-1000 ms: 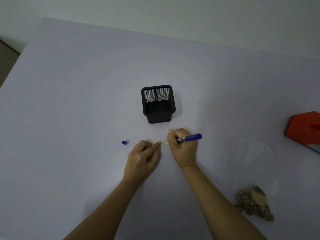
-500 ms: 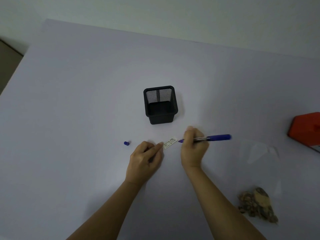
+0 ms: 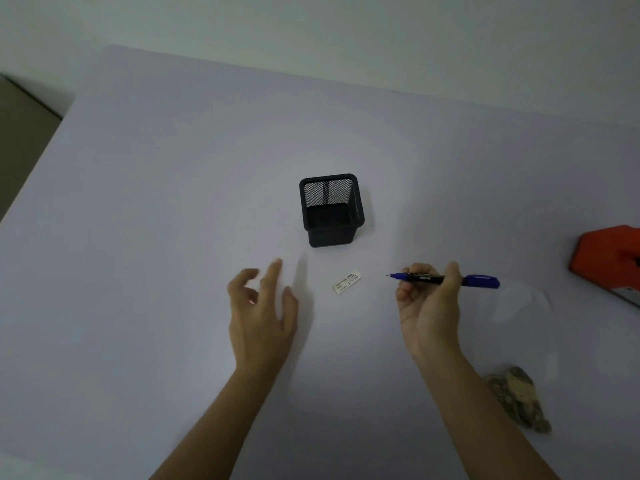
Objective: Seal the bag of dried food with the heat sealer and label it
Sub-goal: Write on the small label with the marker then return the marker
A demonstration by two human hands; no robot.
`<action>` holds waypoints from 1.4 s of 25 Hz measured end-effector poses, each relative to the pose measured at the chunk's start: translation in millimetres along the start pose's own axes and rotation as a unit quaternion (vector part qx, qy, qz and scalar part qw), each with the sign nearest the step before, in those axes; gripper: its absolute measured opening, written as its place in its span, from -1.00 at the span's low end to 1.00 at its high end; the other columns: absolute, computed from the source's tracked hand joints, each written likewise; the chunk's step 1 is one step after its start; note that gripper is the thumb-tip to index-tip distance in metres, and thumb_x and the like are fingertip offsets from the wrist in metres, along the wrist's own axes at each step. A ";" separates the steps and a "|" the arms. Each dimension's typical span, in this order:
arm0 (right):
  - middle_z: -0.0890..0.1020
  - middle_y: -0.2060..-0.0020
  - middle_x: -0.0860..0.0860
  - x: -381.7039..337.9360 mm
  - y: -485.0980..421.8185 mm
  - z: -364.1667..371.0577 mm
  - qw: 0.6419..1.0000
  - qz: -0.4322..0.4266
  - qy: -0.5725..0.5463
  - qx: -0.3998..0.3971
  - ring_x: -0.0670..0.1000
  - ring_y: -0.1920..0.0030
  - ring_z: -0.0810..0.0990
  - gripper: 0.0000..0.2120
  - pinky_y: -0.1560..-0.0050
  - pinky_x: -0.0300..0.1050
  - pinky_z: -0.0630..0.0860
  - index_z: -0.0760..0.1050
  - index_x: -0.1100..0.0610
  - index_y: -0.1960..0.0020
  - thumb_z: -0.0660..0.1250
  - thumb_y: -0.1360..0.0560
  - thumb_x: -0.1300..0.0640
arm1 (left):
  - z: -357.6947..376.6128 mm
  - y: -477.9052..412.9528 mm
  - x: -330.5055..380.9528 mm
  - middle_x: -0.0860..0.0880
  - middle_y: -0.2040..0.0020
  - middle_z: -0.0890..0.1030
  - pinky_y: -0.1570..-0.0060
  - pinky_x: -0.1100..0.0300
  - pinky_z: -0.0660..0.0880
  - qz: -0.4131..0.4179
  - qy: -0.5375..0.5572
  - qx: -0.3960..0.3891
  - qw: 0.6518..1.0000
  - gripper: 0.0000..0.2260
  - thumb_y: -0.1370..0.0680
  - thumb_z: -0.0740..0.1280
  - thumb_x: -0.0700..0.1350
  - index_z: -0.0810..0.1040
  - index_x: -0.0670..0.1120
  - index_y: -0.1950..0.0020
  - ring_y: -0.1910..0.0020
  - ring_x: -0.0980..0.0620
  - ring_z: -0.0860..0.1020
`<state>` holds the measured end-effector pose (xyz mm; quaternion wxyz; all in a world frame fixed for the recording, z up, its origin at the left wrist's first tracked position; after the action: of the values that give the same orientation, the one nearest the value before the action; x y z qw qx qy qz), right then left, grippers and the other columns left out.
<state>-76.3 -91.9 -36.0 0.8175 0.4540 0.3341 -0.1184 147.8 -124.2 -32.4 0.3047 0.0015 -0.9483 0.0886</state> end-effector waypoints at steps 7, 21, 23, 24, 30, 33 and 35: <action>0.52 0.31 0.04 -5.6 18.9 14.4 0.995 0.017 0.090 -0.029 -0.15 0.49 0.57 -0.85 0.40 -0.34 0.56 0.40 0.13 0.14 0.19 -0.58 0.12 | 4.4 -25.9 -30.3 -0.11 -0.22 0.45 0.02 0.18 0.41 -0.025 -0.039 -0.185 0.982 -0.79 -0.56 0.27 -0.16 0.54 -0.09 -0.19 -0.01 -0.04 0.49; 0.58 0.51 -0.10 -10.5 43.1 46.4 0.988 -0.022 0.120 -0.094 -0.16 0.47 0.57 -0.86 0.37 -0.36 0.55 0.41 0.11 0.16 0.18 -0.56 0.12 | -25.6 -19.7 60.7 0.02 0.28 0.68 0.19 0.32 0.58 -0.240 0.421 -0.228 0.844 -0.88 -0.51 0.32 -0.22 0.62 -0.03 0.14 0.24 0.05 0.63; 0.58 0.51 -0.10 -7.5 46.0 45.9 0.987 -0.018 0.122 -0.105 -0.16 0.47 0.57 -0.87 0.36 -0.36 0.55 0.41 0.10 0.15 0.18 -0.56 0.11 | -25.2 -16.4 62.1 0.03 0.28 0.68 0.17 0.31 0.59 -0.236 0.419 -0.236 0.845 -0.88 -0.51 0.32 -0.22 0.62 -0.03 0.13 0.23 0.03 0.63; 0.58 0.50 -0.10 -5.9 46.9 45.4 0.986 -0.016 0.123 -0.109 -0.16 0.46 0.58 -0.88 0.35 -0.36 0.55 0.42 0.10 0.14 0.18 -0.55 0.11 | -25.7 -14.8 63.8 0.03 0.28 0.68 0.17 0.31 0.58 -0.233 0.417 -0.240 0.845 -0.88 -0.50 0.32 -0.21 0.62 -0.03 0.13 0.23 0.03 0.63; 0.63 0.41 -0.06 -5.5 55.0 40.8 0.966 -0.076 0.188 -0.161 -0.14 0.37 0.61 -0.80 0.27 -0.35 0.54 0.46 0.18 0.13 0.27 -0.40 0.03 | -27.7 -12.8 70.5 0.03 0.31 0.67 0.25 0.36 0.55 -0.226 0.426 -0.242 0.842 -0.90 -0.48 0.34 -0.20 0.63 -0.04 0.13 0.30 0.11 0.63; 0.65 0.39 -0.06 -6.9 58.1 31.7 0.961 -0.099 0.201 -0.159 -0.13 0.33 0.62 -0.78 0.22 -0.33 0.55 0.48 0.19 0.12 0.26 -0.40 0.02 | -24.7 -9.7 75.9 0.04 0.36 0.65 0.30 0.39 0.52 -0.216 0.426 -0.256 0.840 -0.92 -0.48 0.34 -0.20 0.63 -0.08 0.13 0.37 0.17 0.58; 0.64 0.38 -0.06 -9.0 58.7 25.9 0.960 -0.104 0.204 -0.164 -0.14 0.33 0.61 -0.80 0.21 -0.32 0.55 0.46 0.18 0.14 0.26 -0.40 0.03 | -22.4 -6.8 79.1 0.05 0.37 0.65 0.31 0.39 0.51 -0.219 0.424 -0.272 0.835 -0.92 -0.49 0.34 -0.20 0.63 -0.09 0.14 0.38 0.18 0.57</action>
<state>-42.5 -81.3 18.2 0.7784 0.2913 0.5537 -0.0513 96.8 -123.1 32.3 0.6766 0.0883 -0.6869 -0.2503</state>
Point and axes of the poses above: each hand's wrist, its own y-axis away from the middle knuckle, its own z-axis out of the palm, x = y × z, the point moved 5 cm from there along -y, towards the middle knuckle
